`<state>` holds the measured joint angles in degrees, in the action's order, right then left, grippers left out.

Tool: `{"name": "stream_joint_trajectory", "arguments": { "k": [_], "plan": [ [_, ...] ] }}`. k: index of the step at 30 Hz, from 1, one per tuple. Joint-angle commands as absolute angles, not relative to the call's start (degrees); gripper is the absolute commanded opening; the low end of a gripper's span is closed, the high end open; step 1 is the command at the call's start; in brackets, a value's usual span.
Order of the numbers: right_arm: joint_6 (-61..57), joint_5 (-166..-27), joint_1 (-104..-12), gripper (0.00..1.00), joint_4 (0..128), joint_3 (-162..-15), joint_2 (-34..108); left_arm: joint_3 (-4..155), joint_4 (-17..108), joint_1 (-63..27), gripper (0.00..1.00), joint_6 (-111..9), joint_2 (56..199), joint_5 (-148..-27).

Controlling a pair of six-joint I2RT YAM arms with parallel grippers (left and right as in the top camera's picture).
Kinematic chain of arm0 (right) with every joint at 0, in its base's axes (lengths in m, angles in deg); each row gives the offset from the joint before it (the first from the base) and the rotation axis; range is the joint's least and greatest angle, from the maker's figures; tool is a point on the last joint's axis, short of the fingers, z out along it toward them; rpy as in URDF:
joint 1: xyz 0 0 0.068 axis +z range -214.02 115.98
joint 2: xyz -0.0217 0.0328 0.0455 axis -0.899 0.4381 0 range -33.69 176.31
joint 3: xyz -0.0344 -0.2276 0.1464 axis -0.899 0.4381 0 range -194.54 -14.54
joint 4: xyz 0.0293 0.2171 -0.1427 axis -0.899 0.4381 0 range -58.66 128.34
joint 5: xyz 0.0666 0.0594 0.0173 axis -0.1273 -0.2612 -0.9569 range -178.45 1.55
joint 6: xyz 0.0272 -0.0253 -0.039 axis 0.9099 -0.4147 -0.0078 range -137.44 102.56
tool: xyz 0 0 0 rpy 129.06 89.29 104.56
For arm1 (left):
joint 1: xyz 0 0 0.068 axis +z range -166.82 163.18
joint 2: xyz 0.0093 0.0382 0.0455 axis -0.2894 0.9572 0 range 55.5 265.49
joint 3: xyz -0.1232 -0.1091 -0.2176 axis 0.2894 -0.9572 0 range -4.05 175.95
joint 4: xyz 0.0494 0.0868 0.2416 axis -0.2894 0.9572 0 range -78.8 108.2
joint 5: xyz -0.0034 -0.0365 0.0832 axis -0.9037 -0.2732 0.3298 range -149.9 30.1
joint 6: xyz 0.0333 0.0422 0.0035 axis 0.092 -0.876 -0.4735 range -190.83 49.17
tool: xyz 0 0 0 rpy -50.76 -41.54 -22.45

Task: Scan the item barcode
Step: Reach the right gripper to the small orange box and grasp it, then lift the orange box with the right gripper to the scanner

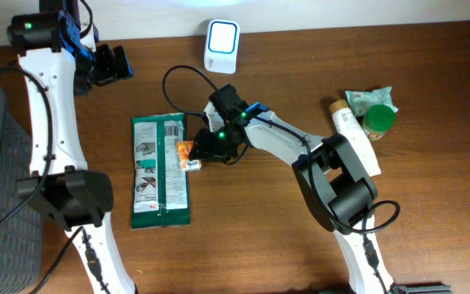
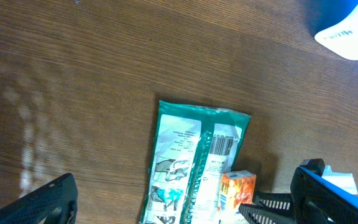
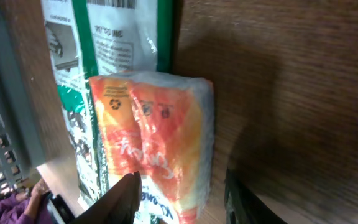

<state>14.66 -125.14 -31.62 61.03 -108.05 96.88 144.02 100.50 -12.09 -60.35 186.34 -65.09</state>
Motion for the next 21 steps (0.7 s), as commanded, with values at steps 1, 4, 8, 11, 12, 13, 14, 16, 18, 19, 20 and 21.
{"name": "stream_joint_trajectory", "arguments": {
  "k": [1, 4, 8, 11, 12, 13, 14, 16, 18, 19, 20, 21],
  "plan": [
    [16.1, -123.4, -30.3, 0.31, 60.9, -107.7, 99.3, 144.1, 100.4, -12.2, 0.99, -60.2, 187.1, -65.5],
    [15.6, -123.9, -29.9, 0.08, 61.3, -107.7, 99.7, 144.1, 100.4, -12.2, 0.99, -60.2, 187.1, -65.5],
    [8.8, -125.7, -32.7, 0.04, 66.2, -108.2, 94.9, 144.1, 100.4, -12.2, 0.99, -60.2, 187.1, -65.5],
    [1.5, -132.5, -38.1, 0.04, 69.8, -108.3, 87.1, 144.1, 100.4, -12.2, 0.99, -60.2, 187.1, -65.5],
    [-0.2, -137.2, -39.8, 0.04, 69.9, -108.3, 85.2, 144.1, 100.4, -12.2, 0.99, -60.2, 187.1, -65.5],
    [-0.7, -142.3, -42.0, 0.04, 69.9, -108.3, 83.0, 144.1, 100.4, -12.2, 0.99, -60.2, 187.1, -65.5],
    [-0.7, -146.8, -44.6, 0.04, 70.0, -108.3, 80.5, 144.1, 100.4, -12.2, 0.99, -60.2, 187.1, -65.5],
    [-1.2, -157.6, -48.6, 0.04, 69.9, -108.3, 78.4, 144.1, 100.4, -12.2, 0.99, -60.2, 187.1, -65.5],
    [-2.0, -167.8, -51.4, 0.04, 70.0, -108.2, 78.3, 144.1, 100.4, -12.2, 0.99, -60.2, 187.1, -65.5],
    [-2.0, -171.9, -52.5, 0.04, 70.0, -108.2, 78.3, 144.1, 100.4, -12.2, 0.99, -60.2, 187.1, -65.5],
    [-2.0, -177.0, -53.7, 0.04, 69.9, -108.2, 78.3, 144.1, 100.4, -12.2, 0.99, -60.2, 187.1, -65.5],
    [-0.7, -177.4, -54.7, 0.04, 71.2, -108.2, 78.3, 144.1, 100.4, -12.2, 0.99, -60.2, 187.1, -65.5]
  ]
}}
